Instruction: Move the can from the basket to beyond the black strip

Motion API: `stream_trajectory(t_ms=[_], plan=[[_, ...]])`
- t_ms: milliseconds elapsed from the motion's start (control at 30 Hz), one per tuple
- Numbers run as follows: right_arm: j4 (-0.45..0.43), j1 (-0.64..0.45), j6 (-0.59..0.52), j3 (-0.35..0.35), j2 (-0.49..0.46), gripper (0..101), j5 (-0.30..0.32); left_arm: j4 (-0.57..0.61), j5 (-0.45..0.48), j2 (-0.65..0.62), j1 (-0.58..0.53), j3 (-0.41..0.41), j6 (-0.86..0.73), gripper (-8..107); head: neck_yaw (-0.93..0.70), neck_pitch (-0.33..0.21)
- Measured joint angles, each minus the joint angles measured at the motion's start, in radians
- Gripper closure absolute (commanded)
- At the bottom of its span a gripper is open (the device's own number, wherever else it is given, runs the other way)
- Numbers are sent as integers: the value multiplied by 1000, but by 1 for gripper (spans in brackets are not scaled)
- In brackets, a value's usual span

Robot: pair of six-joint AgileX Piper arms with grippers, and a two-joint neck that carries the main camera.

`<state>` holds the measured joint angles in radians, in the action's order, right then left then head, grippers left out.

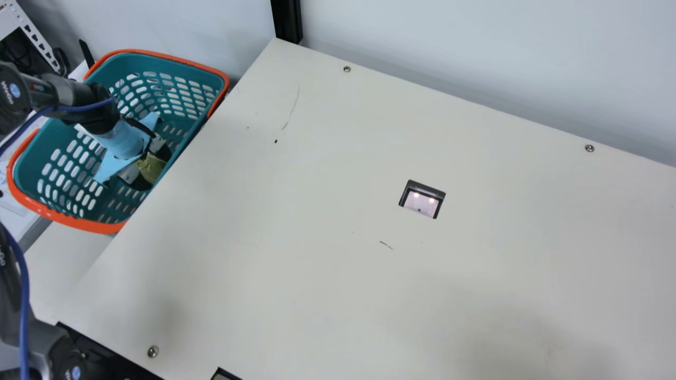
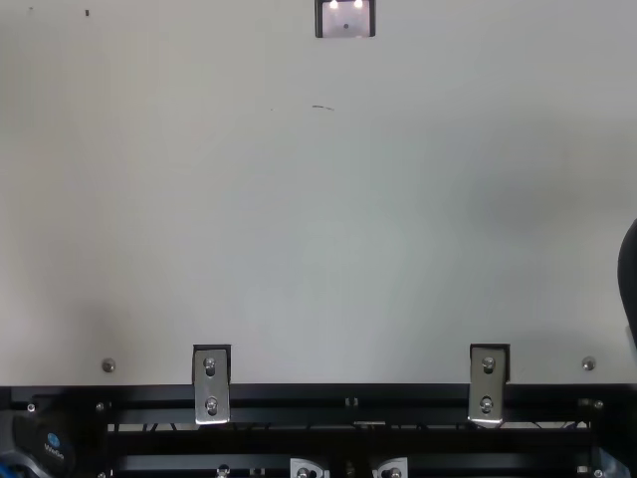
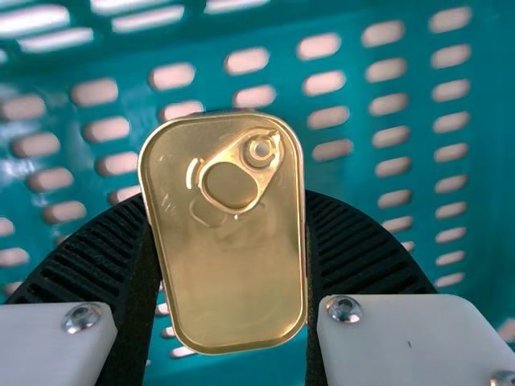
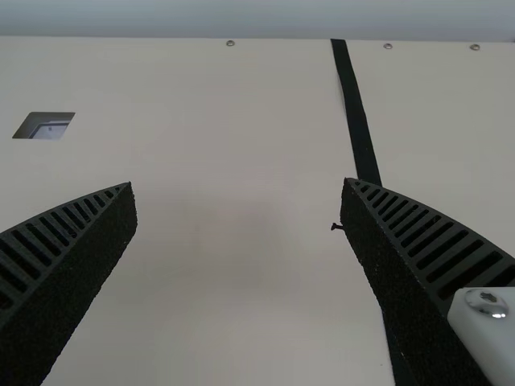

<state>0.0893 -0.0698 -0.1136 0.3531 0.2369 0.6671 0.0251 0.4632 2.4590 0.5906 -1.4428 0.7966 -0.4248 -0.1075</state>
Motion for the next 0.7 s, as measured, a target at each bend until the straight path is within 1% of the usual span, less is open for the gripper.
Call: stream_trajectory(t_ms=[200, 367, 567, 700], plan=[[0, 0, 0, 0, 0, 0, 0, -59, -65, -122, 8, 73, -82, 89, 5, 0], [0, 0, 0, 0, 0, 0, 0, -98, -116, -251, 14, 149, -154, 89, 0, 0], [0, 0, 0, 0, 0, 0, 0, -64, -146, -429, 13, 240, -269, 89, 0, 0], [0, 0, 0, 0, 0, 0, 0, -18, -132, -554, 1, 301, -356, 89, 0, 0]])
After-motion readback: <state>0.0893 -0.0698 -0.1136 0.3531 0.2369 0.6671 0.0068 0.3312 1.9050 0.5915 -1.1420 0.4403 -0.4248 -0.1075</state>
